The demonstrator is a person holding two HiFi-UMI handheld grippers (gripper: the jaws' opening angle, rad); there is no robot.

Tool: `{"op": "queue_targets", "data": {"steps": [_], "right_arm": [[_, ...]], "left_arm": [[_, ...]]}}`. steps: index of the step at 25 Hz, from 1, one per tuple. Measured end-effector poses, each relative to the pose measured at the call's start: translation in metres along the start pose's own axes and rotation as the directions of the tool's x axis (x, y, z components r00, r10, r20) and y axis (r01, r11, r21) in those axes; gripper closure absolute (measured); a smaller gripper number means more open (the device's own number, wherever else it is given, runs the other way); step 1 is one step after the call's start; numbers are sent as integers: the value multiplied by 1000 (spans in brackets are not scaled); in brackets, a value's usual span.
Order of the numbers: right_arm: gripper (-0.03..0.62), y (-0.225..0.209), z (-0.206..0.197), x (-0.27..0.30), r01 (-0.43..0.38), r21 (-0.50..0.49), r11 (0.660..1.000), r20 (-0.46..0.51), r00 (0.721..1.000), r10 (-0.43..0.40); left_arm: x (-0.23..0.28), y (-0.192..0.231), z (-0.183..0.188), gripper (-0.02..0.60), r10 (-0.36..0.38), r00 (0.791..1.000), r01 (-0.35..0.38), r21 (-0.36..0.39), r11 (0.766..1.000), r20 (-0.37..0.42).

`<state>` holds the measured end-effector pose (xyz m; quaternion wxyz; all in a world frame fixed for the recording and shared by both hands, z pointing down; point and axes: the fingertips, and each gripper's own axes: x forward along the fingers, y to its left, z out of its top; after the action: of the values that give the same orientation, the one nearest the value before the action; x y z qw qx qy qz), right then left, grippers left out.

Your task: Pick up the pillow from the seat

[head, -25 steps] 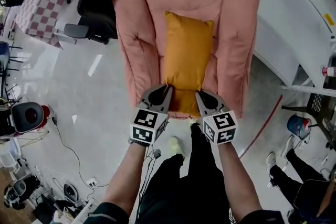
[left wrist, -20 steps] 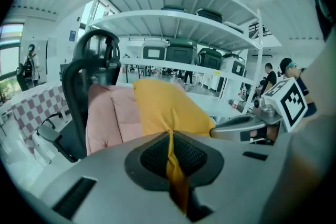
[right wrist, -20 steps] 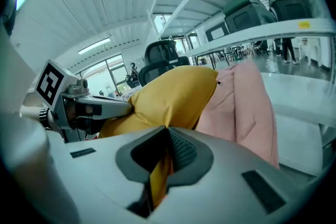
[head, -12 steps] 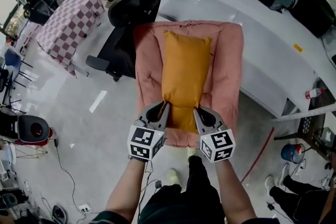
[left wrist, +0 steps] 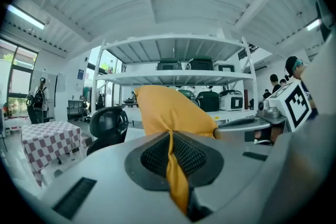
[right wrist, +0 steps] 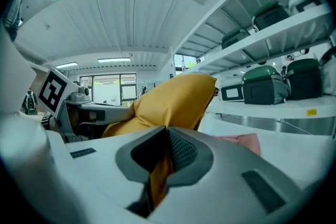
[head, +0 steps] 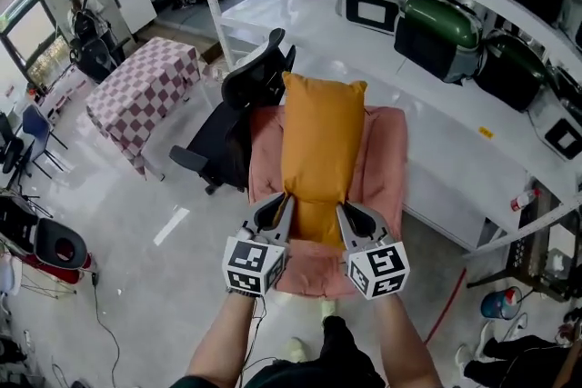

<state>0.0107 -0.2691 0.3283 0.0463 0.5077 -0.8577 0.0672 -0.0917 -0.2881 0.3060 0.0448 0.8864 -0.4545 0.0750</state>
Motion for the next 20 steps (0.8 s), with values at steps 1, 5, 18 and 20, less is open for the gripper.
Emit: {"op": "queue_targets", "data": {"steps": [1,5,18,20], "right_arm": [[582,3,11,-3,-1,-8,1000,14,1000,1],[582,13,47,-11,-4,-31,1000,62,998,6],[582,43,142,-37,0,-99,995,200,980,20],[582,46,153,-41,2,-108,994,217,976,22]], "left_arm": [[-5,0,10,561,3,1000,-3,4,1000,17],[-21,0,44,561,13,997,-14,9,1000,70],[-69,0,132,563,43,972,-53,38,998,233],[-75,-1,142,565,46,967,-58,42,997,253]]}}
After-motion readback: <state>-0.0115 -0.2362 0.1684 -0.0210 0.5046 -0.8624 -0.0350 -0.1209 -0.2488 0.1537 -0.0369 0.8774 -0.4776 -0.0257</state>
